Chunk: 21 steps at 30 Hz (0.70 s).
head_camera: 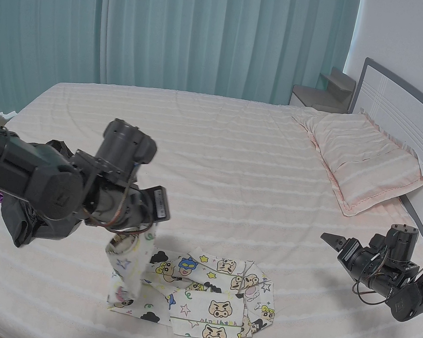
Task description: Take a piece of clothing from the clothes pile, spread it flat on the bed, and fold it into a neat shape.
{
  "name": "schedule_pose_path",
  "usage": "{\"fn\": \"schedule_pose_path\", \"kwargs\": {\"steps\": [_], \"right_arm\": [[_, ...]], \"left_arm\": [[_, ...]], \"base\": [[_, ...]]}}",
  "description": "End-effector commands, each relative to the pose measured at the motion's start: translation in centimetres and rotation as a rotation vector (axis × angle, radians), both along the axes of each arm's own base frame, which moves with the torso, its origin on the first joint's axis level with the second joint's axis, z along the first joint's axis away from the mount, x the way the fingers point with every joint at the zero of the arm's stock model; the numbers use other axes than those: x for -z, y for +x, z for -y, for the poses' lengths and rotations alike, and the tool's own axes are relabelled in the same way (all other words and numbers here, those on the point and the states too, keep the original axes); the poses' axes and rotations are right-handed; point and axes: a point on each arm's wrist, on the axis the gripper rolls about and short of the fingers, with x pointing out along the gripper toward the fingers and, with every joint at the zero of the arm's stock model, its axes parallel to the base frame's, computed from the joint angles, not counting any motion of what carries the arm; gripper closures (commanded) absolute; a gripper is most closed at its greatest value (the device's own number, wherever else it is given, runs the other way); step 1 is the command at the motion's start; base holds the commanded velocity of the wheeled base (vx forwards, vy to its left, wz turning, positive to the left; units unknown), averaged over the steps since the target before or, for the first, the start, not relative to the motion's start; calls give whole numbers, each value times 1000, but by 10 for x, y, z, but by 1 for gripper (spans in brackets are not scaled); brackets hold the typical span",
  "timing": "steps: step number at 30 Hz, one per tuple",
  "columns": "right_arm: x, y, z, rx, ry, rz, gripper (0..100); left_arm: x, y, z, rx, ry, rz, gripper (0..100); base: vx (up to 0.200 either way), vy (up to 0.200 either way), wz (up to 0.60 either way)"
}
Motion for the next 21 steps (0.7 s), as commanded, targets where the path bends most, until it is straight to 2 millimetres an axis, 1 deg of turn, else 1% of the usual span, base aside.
{"fn": "schedule_pose_path", "kwargs": {"steps": [1, 3, 6, 7, 10, 12, 14, 17, 21], "right_arm": [[0, 0, 0, -1, 0, 0, 0], [0, 0, 0, -1, 0, -2, 0], [0, 0, -1, -5, -1, -2, 0], [0, 0, -1, -4, 0, -2, 0], [1, 0, -1, -5, -2, -3, 0], [1, 0, -2, -5, -3, -4, 0], [1, -1, -2, -7, -3, -4, 0], [1, -1, -2, -7, -3, -4, 0], [1, -1, -2, -7, -3, -6, 0]], "left_arm": [[8, 2, 70, 91, -17, -46, 100], [7, 0, 80, 118, -36, -41, 100], [-1, -2, 88, 160, -67, -34, 100], [-5, -5, 92, 176, -76, -28, 100], [-7, -11, 100, 202, -81, -19, 100], [-10, -11, 107, 218, -87, -2, 100], [-11, -5, 112, 218, -96, 8, 100], [-14, -3, 114, 221, -106, 18, 100], [-14, -3, 114, 222, -106, 16, 100]], "base": [[0, 0, 0], [0, 0, 0], [0, 0, 0], [0, 0, 0], [0, 0, 0], [0, 0, 0], [0, 0, 0], [0, 0, 0], [0, 0, 0]]}}
